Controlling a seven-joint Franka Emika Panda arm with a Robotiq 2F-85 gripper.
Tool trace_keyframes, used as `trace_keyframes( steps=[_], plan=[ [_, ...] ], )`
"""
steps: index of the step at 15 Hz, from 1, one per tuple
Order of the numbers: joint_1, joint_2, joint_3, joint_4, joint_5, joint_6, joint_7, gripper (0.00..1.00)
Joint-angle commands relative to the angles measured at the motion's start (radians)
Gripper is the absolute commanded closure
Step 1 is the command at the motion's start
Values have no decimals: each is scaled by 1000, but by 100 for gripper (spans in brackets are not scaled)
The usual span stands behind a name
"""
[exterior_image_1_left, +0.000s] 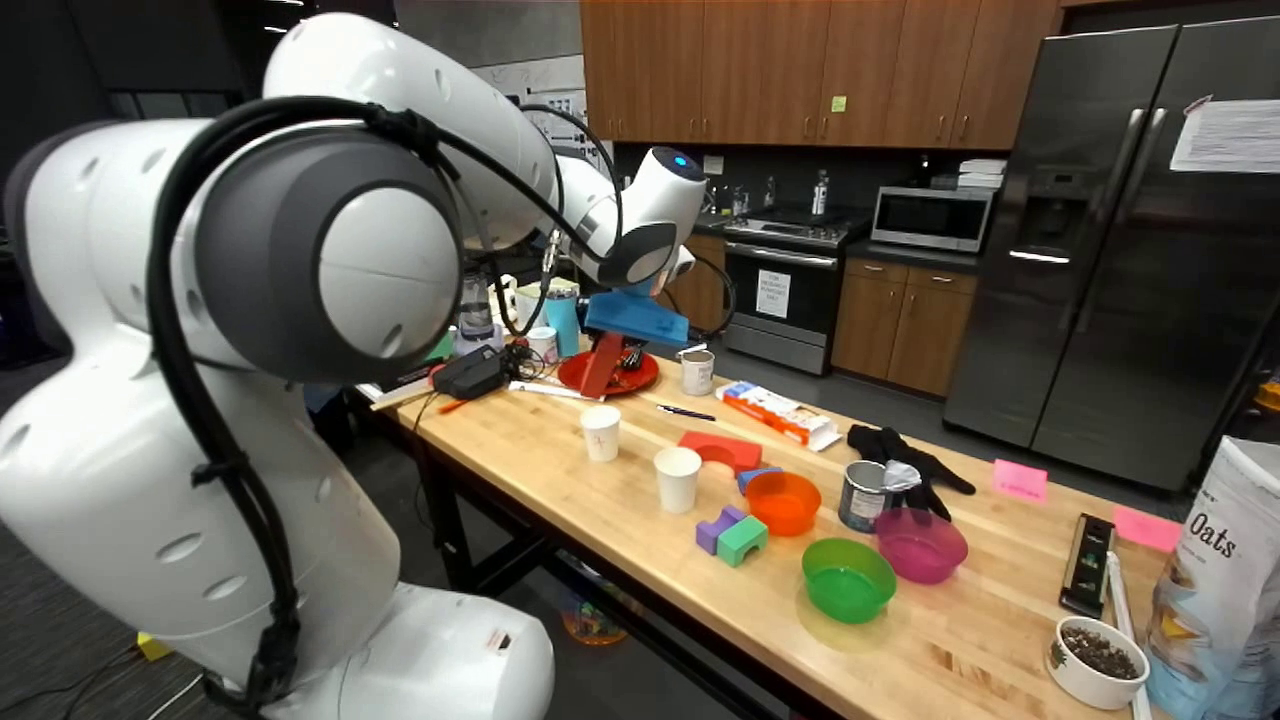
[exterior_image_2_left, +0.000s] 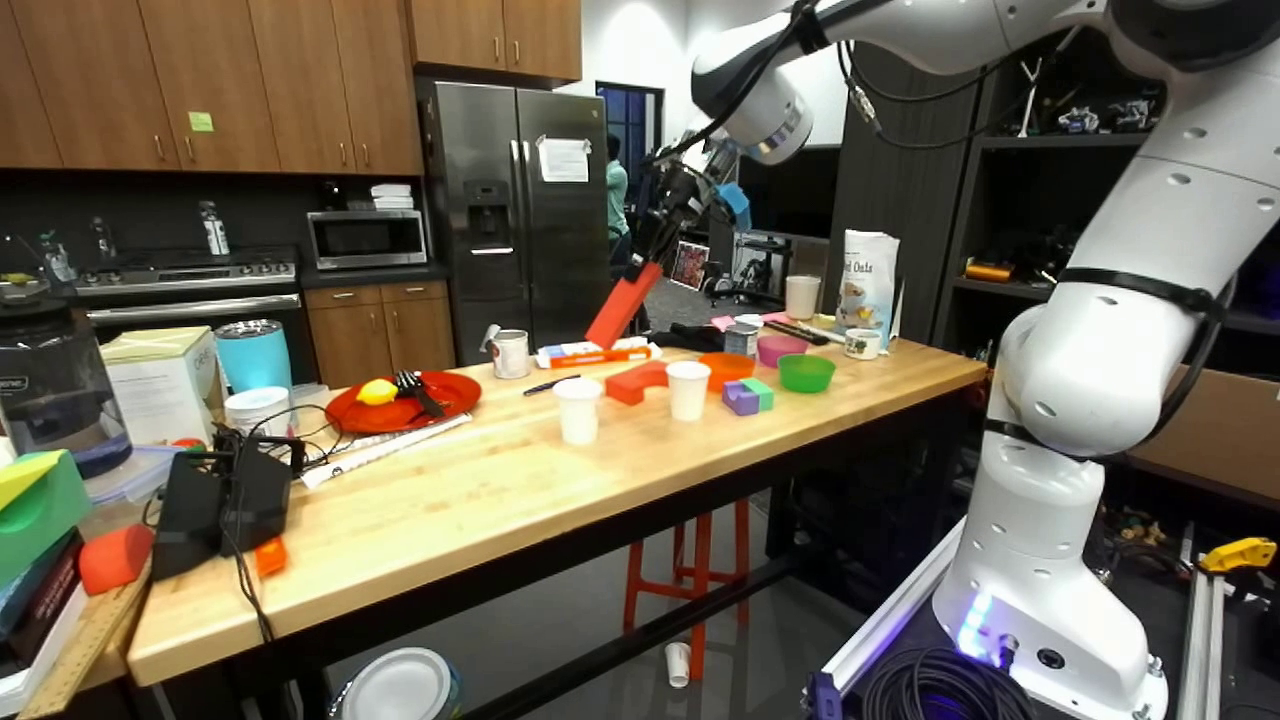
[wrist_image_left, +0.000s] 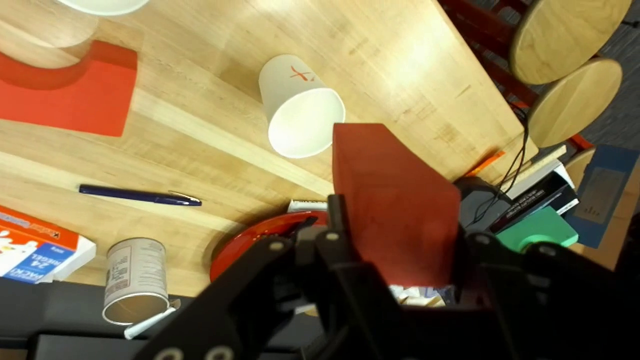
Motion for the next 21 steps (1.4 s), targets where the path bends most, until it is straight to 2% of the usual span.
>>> trace_keyframes(
  steps=[1,5,11,21],
  plan=[
    [-56,78,38,72,50,-54,-71,84],
    [-100,140,83,124,73,-75,-123,84],
    [-160,218,138,189,62,-104,-107,84],
    [-212,289,189,245,60,-129,-103,84]
  ],
)
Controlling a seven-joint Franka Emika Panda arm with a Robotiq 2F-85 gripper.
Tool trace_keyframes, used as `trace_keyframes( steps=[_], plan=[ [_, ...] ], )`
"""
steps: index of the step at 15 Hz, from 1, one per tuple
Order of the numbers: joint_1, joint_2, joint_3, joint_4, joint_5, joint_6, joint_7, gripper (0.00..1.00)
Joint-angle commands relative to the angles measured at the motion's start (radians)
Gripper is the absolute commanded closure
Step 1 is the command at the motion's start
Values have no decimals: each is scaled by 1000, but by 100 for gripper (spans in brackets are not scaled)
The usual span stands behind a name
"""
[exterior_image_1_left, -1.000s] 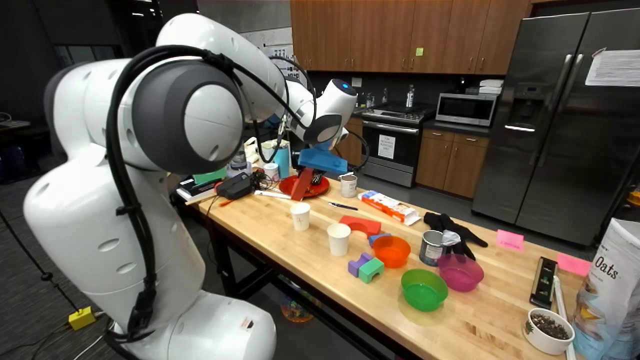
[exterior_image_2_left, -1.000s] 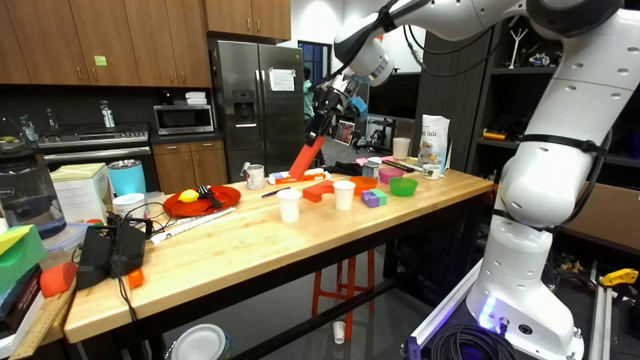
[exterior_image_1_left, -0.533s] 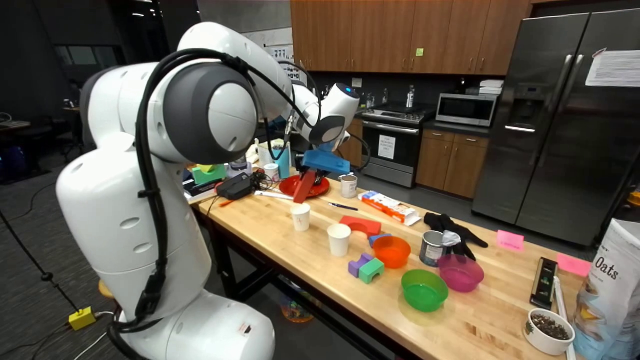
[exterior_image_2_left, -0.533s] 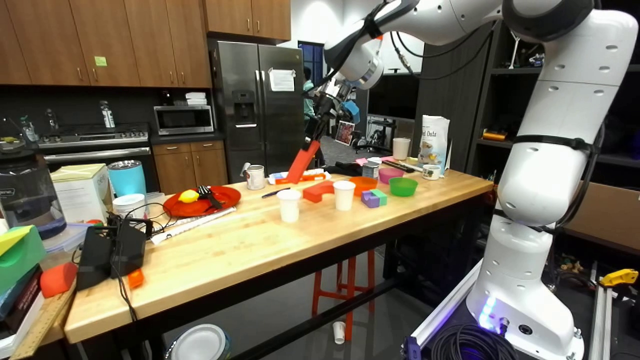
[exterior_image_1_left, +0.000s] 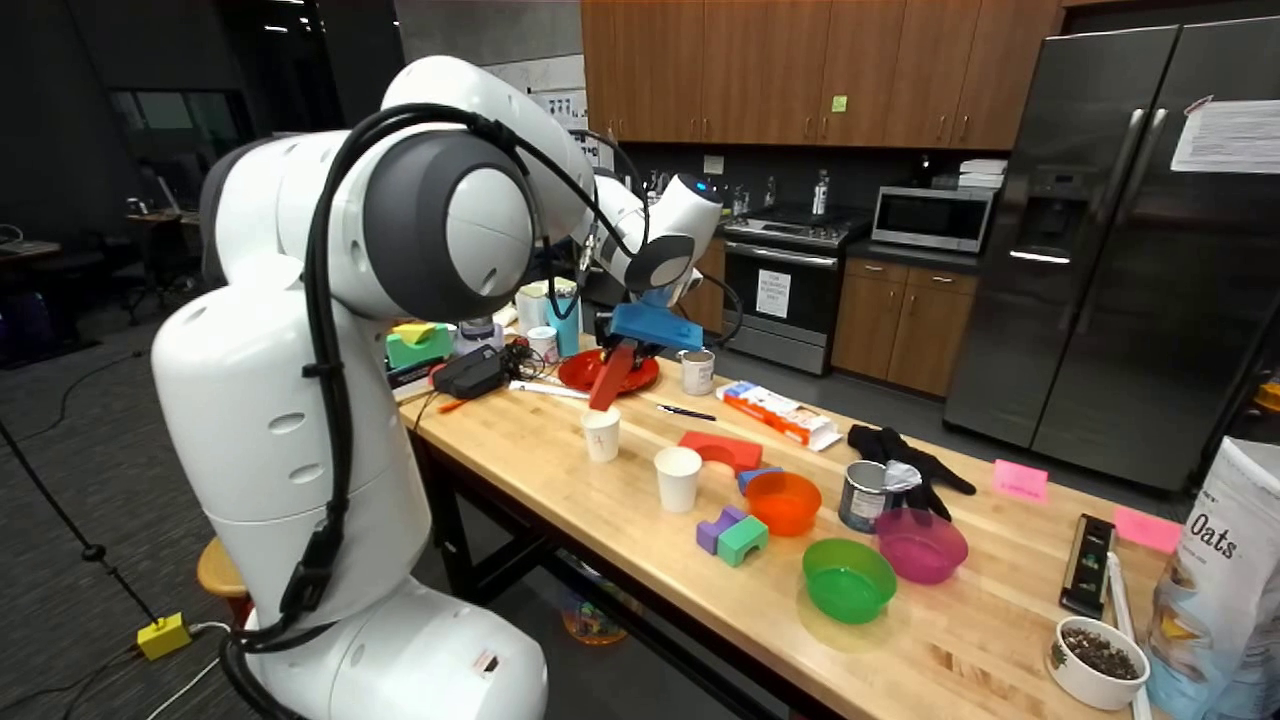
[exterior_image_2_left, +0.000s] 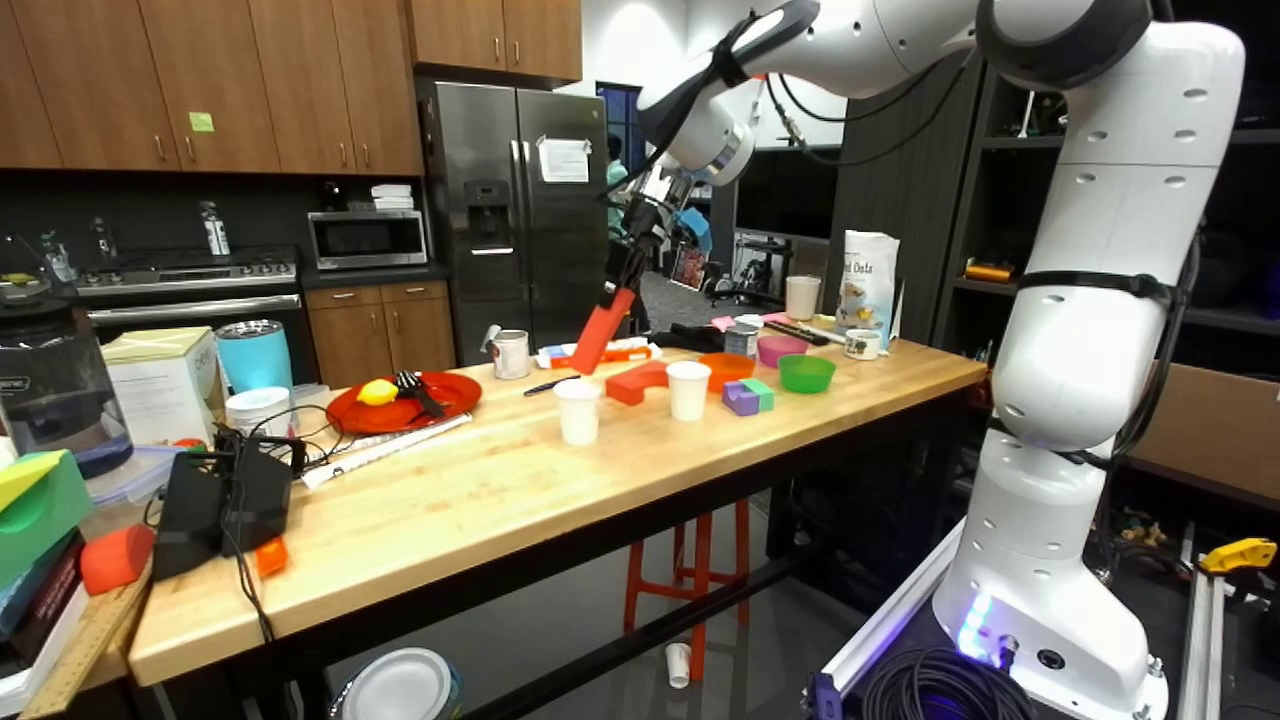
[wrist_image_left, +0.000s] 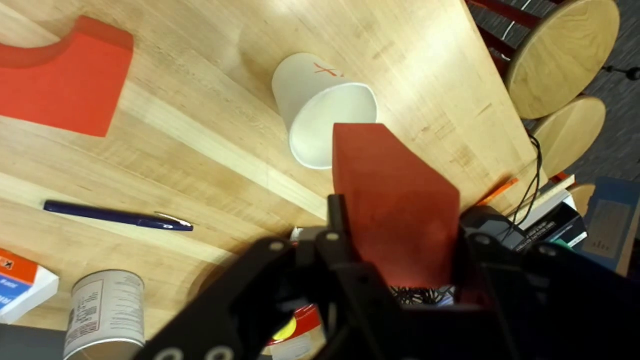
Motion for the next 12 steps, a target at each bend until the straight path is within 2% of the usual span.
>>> trace_keyframes(
  steps=[1,12],
  plan=[
    [-33,29,26,43,5,-37,-6,84],
    [-56,87,51,96,-56,-79,52,84]
  ],
)
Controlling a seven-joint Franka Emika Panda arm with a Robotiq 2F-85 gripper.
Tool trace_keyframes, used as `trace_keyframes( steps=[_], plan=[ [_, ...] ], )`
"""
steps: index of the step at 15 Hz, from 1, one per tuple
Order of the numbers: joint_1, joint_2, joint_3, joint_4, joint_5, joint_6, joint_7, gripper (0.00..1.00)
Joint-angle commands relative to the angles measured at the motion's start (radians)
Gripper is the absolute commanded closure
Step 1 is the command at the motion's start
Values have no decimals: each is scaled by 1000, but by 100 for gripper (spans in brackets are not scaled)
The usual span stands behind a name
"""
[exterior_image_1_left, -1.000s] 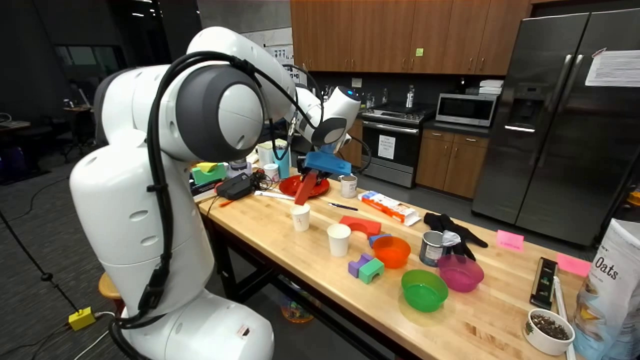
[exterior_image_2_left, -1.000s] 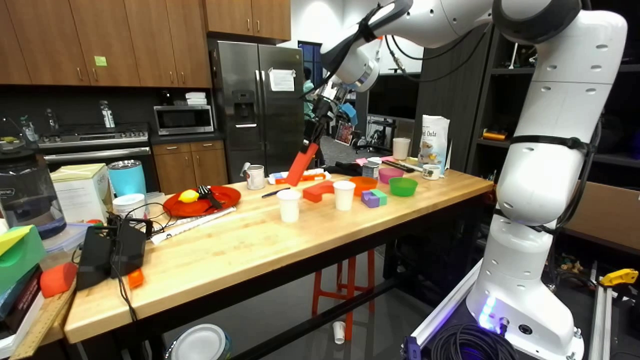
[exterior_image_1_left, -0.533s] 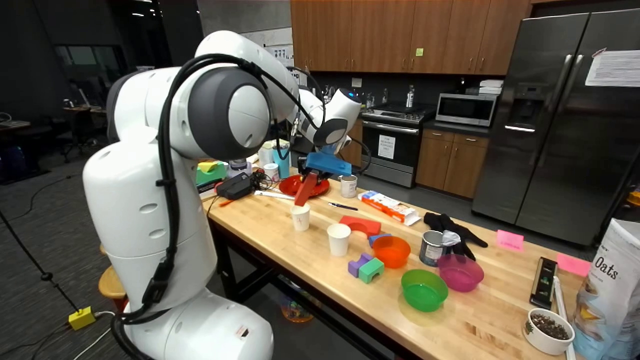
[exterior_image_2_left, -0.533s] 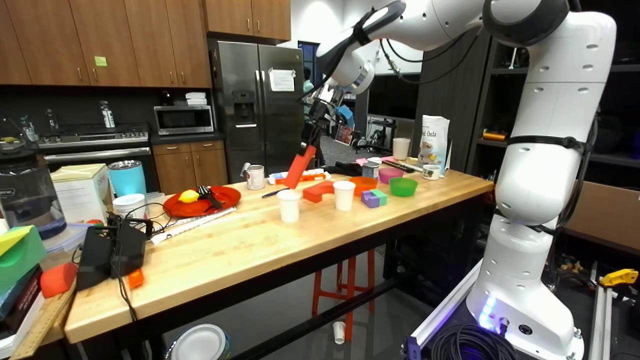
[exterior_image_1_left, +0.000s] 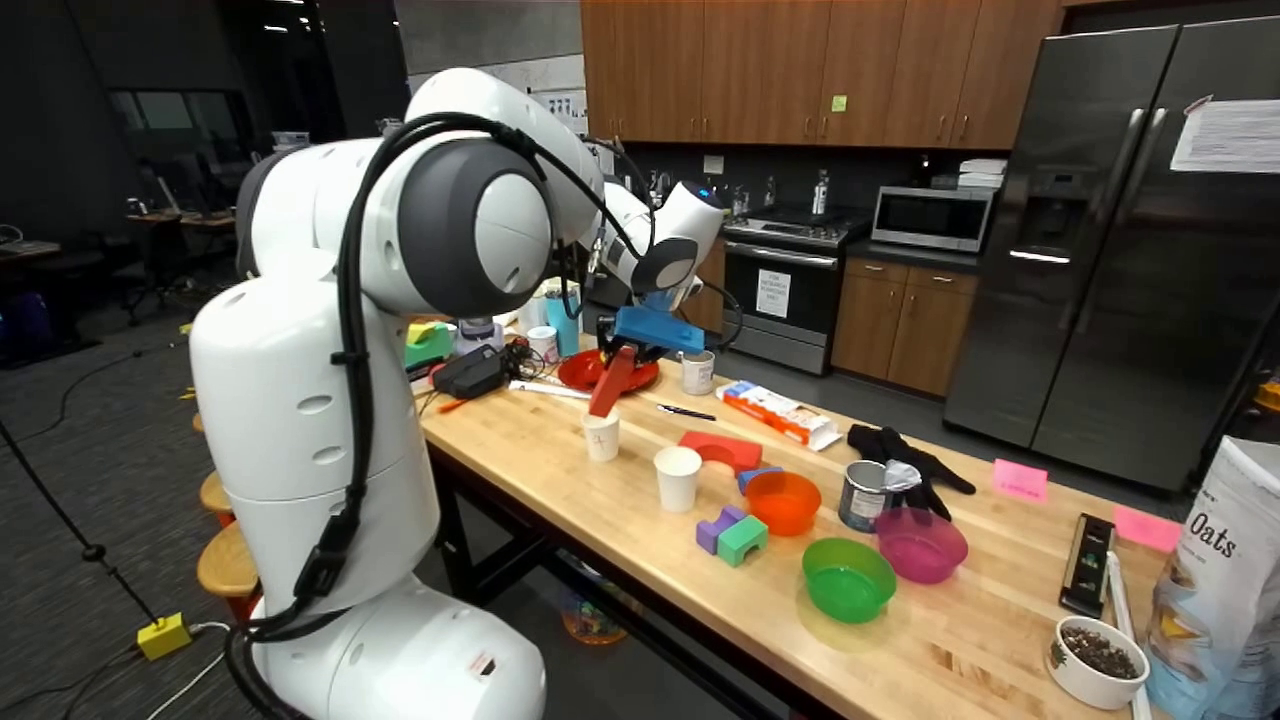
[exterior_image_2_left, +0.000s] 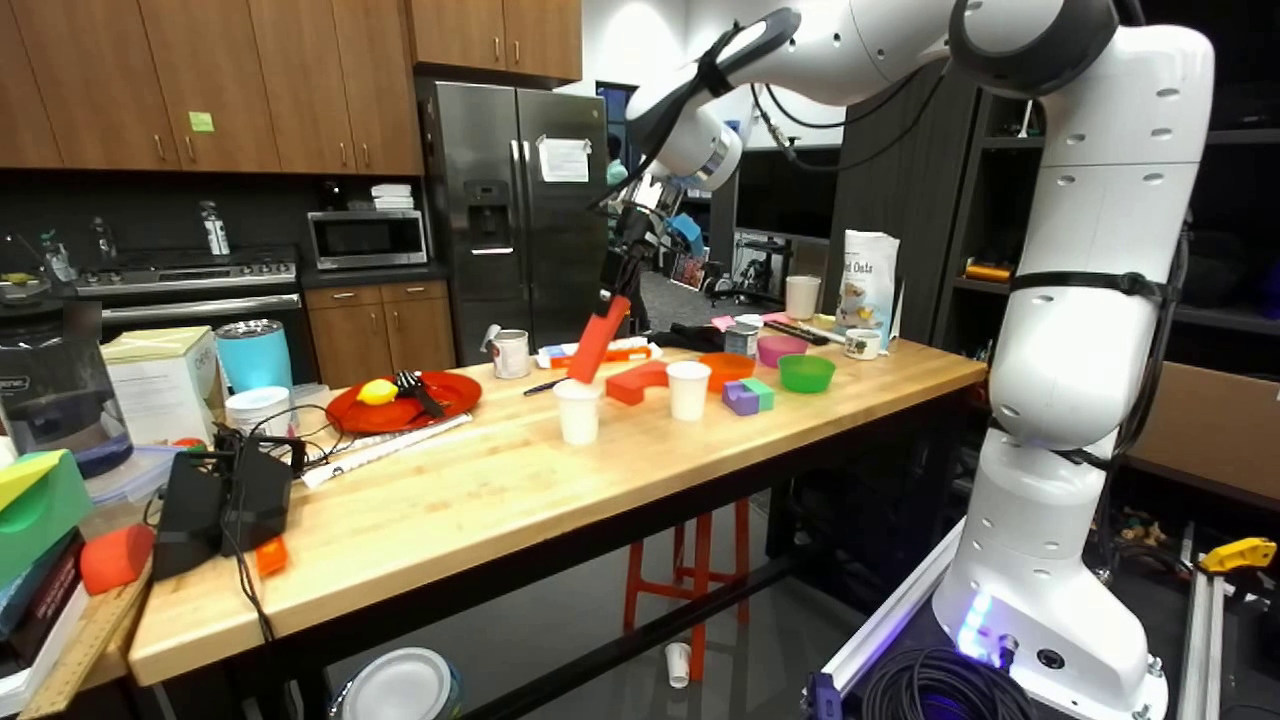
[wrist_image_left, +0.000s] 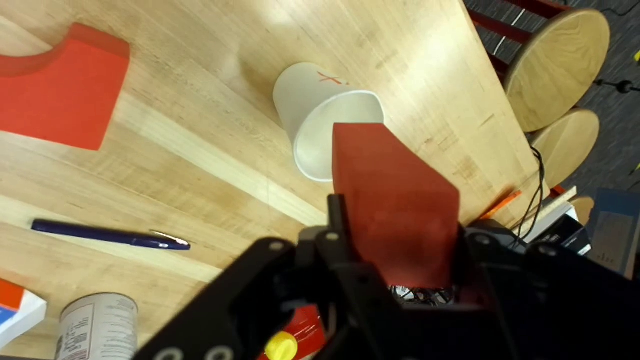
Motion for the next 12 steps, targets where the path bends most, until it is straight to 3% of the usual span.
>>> trace_keyframes(
  steps=[1,12],
  plan=[
    [-26,27,21,45,-48,-43,46,84],
    [-30,54,43,85,-113,-71,84,84]
  ],
)
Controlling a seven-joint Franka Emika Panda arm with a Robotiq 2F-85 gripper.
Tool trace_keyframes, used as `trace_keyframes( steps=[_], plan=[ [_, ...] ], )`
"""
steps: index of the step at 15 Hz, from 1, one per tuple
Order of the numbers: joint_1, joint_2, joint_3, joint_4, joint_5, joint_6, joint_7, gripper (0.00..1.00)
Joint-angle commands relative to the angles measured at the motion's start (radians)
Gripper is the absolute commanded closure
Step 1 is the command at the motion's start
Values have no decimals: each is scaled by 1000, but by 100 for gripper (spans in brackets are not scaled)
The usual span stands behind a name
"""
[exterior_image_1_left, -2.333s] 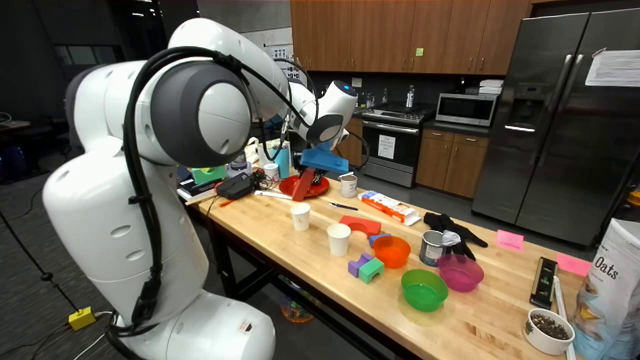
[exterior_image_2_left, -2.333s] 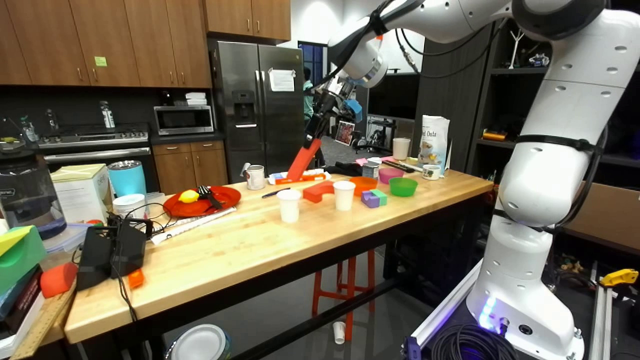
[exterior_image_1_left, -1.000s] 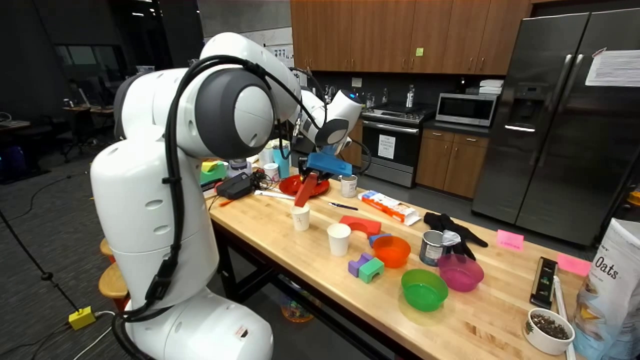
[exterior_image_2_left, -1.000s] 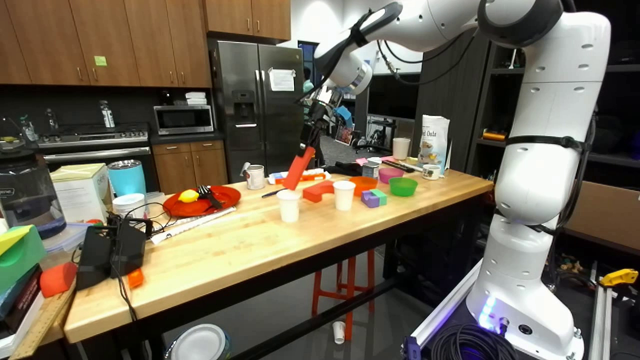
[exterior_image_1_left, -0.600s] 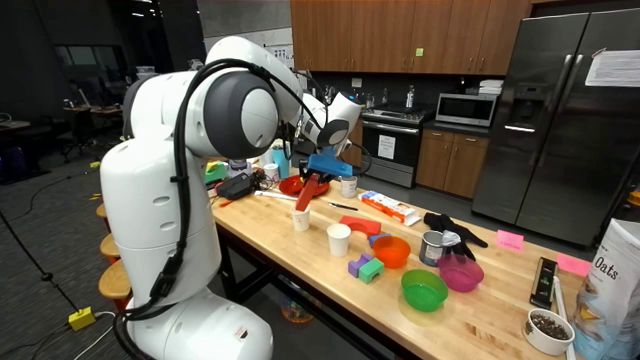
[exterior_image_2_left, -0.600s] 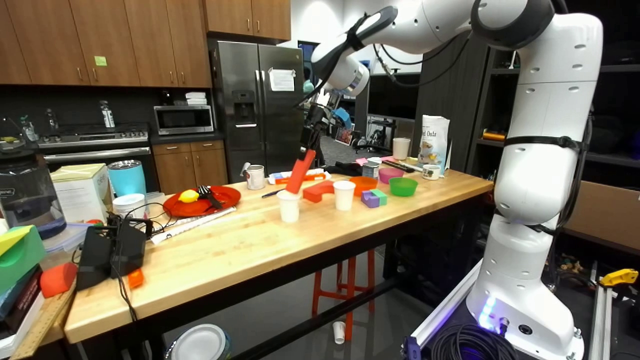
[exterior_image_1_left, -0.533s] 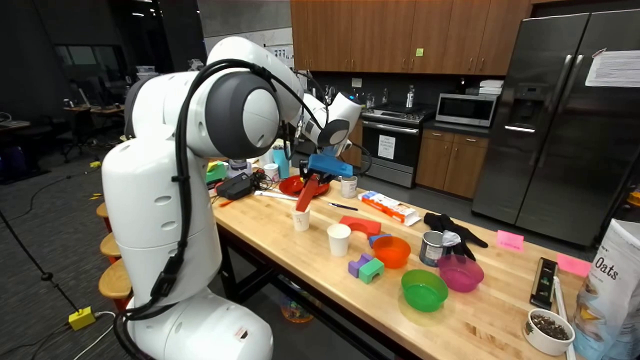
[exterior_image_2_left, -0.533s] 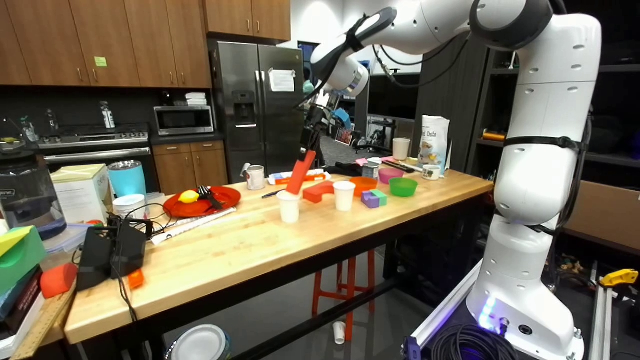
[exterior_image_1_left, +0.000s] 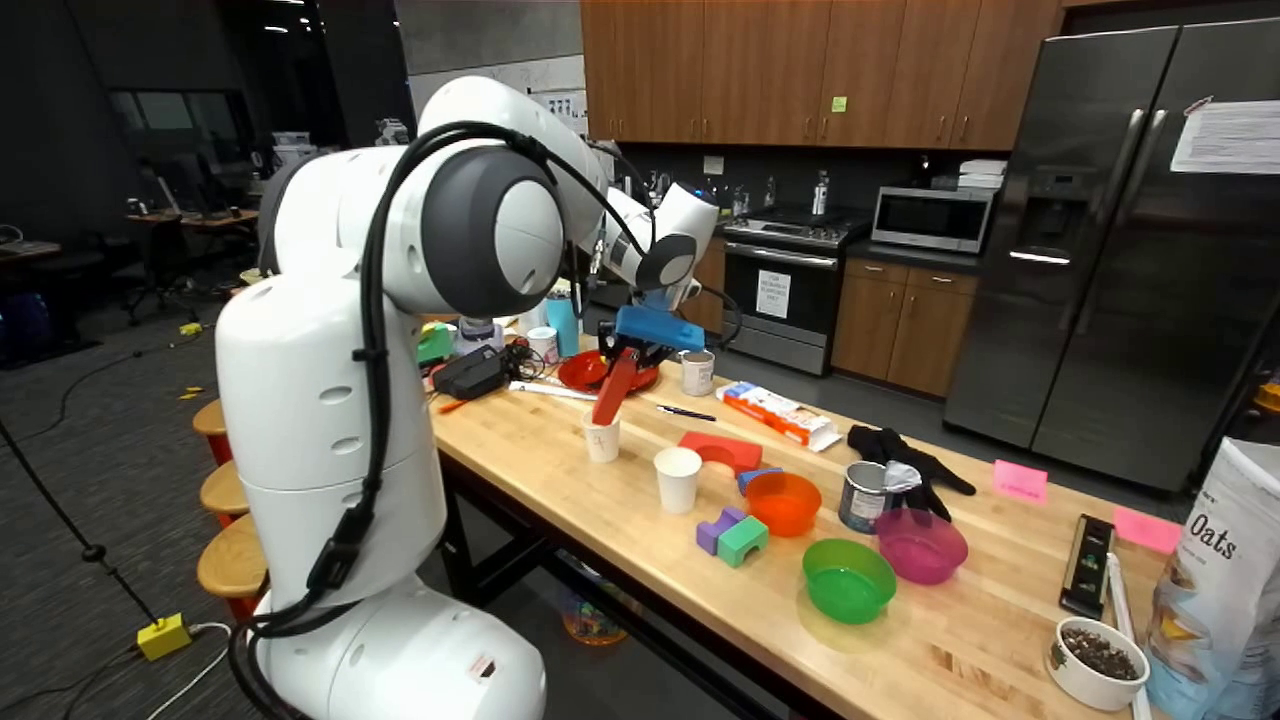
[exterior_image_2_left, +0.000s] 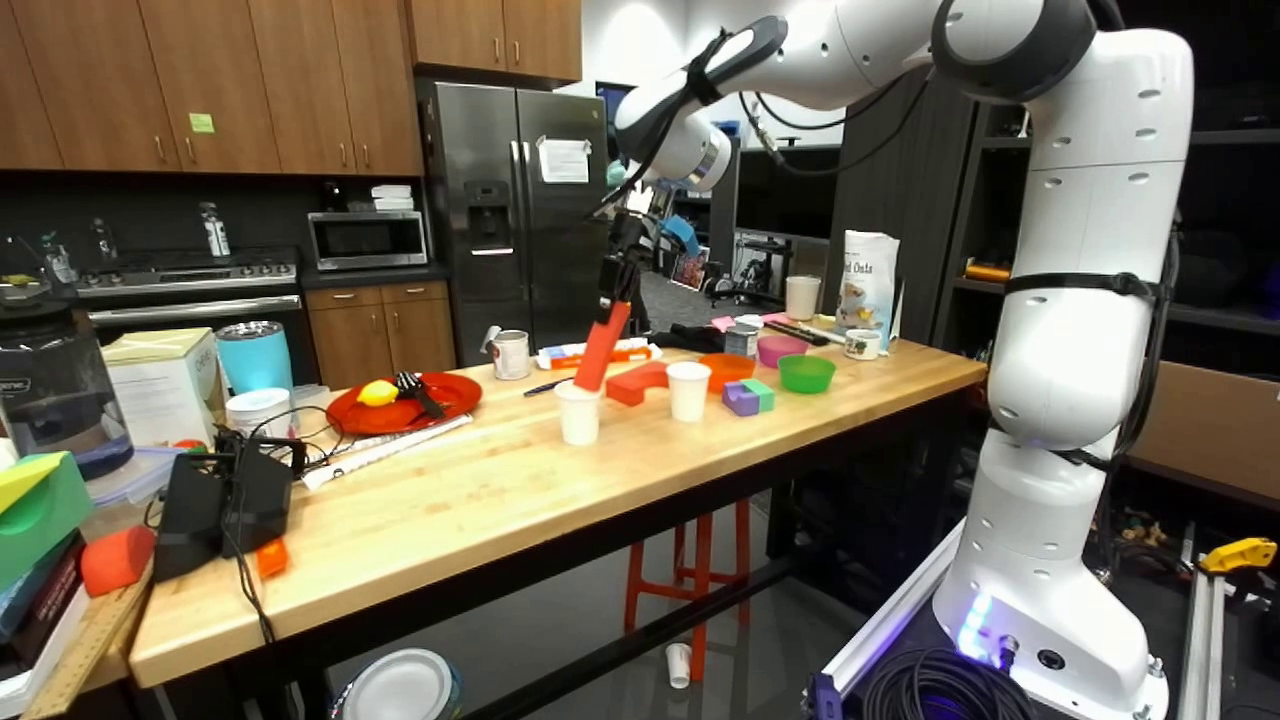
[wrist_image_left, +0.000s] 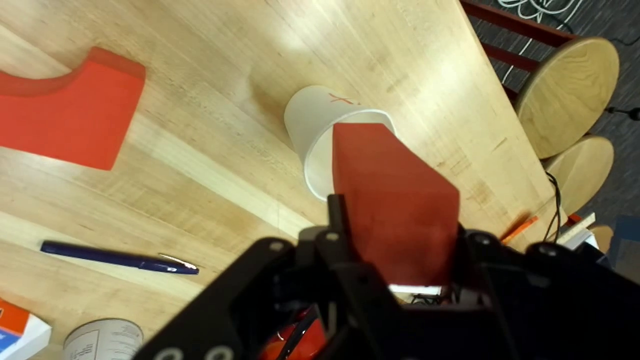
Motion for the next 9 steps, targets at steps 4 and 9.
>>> trace_keyframes(
  steps=[4,9],
  plan=[
    [-18,14,28,46,-73,-23,16,24],
    [-19,14,35,53,-86,-18,12,0]
  ],
)
